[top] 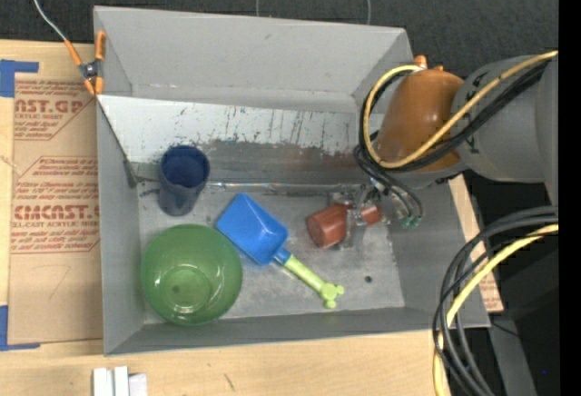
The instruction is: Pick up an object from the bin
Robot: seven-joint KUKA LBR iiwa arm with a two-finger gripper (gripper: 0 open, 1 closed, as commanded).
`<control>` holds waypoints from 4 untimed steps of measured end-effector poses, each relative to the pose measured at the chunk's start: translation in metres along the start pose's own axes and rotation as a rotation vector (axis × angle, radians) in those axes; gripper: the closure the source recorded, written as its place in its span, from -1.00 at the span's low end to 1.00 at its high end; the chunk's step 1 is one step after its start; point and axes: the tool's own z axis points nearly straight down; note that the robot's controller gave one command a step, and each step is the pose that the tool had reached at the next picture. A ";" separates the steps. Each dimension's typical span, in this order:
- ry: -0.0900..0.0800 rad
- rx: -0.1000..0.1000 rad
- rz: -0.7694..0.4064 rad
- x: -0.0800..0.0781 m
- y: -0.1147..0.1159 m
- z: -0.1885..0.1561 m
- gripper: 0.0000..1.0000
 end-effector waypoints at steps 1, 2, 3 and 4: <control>-0.003 0.001 0.007 0.003 -0.009 -0.131 1.00; -0.003 0.000 0.007 0.003 -0.009 -0.131 1.00; -0.005 0.000 -0.190 -0.010 0.025 -0.105 1.00; -0.005 -0.001 -0.190 -0.010 0.025 -0.105 1.00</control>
Offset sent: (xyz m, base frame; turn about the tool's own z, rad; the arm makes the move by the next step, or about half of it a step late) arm 0.0000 0.0000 0.0000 0.0000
